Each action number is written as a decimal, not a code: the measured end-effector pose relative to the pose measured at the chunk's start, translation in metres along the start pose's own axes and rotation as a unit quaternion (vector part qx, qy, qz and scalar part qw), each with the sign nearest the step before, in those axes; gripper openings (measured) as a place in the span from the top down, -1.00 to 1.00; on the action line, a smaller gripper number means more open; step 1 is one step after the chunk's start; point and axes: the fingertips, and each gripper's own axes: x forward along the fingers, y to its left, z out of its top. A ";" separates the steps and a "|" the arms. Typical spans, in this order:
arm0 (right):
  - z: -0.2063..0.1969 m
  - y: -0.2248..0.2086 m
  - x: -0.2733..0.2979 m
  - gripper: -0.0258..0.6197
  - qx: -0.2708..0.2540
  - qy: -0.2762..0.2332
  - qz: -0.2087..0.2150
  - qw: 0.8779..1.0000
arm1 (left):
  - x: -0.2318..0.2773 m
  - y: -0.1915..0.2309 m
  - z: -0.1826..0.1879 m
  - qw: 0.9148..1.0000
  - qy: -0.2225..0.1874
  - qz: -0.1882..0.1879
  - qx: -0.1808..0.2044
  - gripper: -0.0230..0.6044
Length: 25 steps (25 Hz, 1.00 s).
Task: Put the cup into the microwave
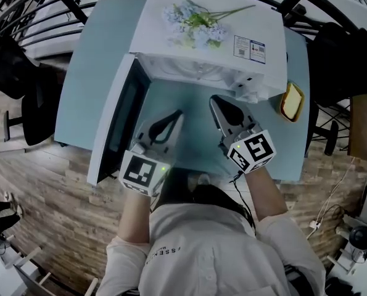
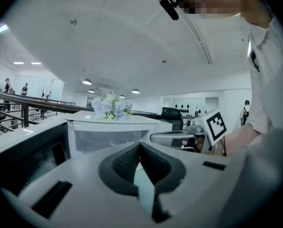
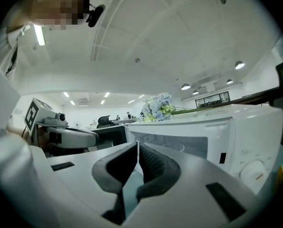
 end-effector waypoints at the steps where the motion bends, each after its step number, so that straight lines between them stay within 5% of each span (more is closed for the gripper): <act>1: 0.006 0.003 -0.005 0.85 0.000 -0.005 -0.001 1.000 | -0.003 0.000 0.003 1.000 -0.002 0.003 0.004 0.92; 15: 0.092 0.036 -0.059 0.87 -0.049 -0.059 -0.024 0.997 | -0.029 -0.018 0.067 0.997 -0.041 -0.002 0.064 0.92; 25: 0.100 0.036 -0.061 0.87 -0.073 -0.071 -0.032 0.994 | -0.032 -0.007 0.074 0.997 -0.040 0.001 0.062 0.92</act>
